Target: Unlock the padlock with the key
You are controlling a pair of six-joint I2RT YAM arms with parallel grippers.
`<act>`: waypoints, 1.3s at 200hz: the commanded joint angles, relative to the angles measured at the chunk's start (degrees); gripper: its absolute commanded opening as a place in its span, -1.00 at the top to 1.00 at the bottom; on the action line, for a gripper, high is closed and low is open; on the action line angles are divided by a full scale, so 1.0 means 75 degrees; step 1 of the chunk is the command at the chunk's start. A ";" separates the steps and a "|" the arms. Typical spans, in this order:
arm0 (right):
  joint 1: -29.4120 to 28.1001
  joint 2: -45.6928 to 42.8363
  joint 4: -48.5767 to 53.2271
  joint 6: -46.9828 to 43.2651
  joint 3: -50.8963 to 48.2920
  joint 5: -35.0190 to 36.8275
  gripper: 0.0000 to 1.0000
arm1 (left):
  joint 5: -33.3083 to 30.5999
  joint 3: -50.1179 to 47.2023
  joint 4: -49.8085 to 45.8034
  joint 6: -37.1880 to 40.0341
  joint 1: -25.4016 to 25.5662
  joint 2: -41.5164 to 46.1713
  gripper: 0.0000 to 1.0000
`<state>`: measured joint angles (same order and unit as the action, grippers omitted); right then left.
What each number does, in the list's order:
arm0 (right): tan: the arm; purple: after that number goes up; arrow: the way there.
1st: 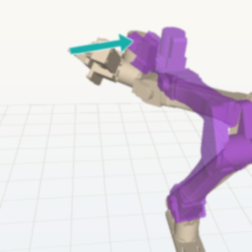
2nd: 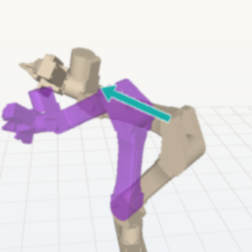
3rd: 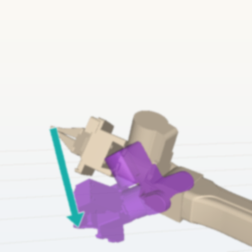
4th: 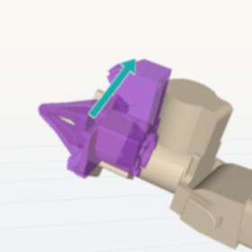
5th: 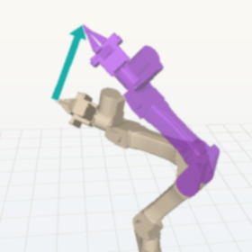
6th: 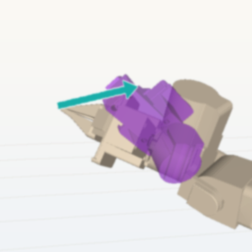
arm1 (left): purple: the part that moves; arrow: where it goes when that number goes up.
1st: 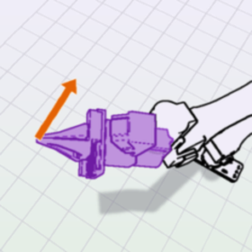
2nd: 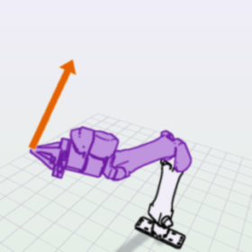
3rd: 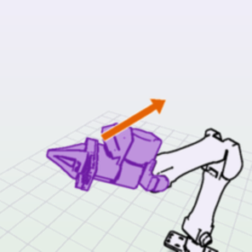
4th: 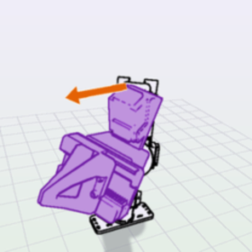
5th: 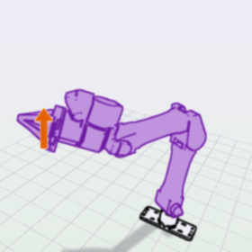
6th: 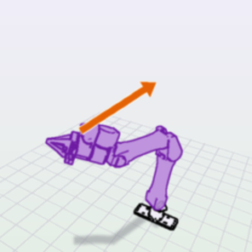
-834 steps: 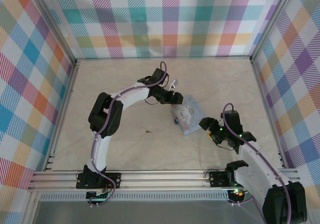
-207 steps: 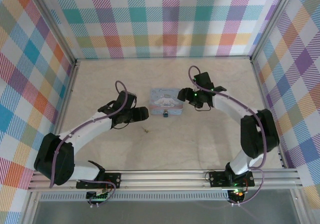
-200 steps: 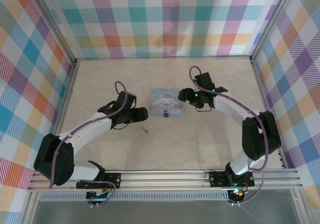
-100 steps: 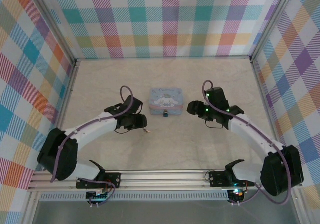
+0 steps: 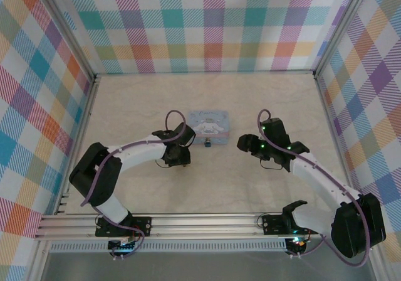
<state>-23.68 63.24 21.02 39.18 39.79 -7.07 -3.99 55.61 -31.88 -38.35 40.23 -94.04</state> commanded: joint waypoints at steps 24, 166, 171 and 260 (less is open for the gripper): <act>-0.0042 0.0040 -0.0130 0.0179 -0.0136 0.0005 -0.28 | -0.0313 0.0100 -0.0332 -0.0254 0.0156 -0.0316 0.33; -0.0037 0.0064 -0.0077 0.0208 -0.0220 0.0196 -0.29 | -0.0359 0.0184 -0.0340 -0.0093 0.0320 -0.1042 1.00; -0.0039 0.0064 -0.0082 0.0206 -0.0222 0.0187 -0.29 | -0.0386 0.0192 -0.0366 -0.0081 0.0319 -0.0998 1.00; -0.0118 -0.0323 -0.0410 0.0006 -0.0144 -0.0555 -0.27 | -0.0723 0.0906 -0.0750 0.0892 0.0315 0.1018 1.00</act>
<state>-23.81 62.19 20.23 39.97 38.54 -7.81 -8.69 59.16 -36.38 -35.07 41.67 -92.14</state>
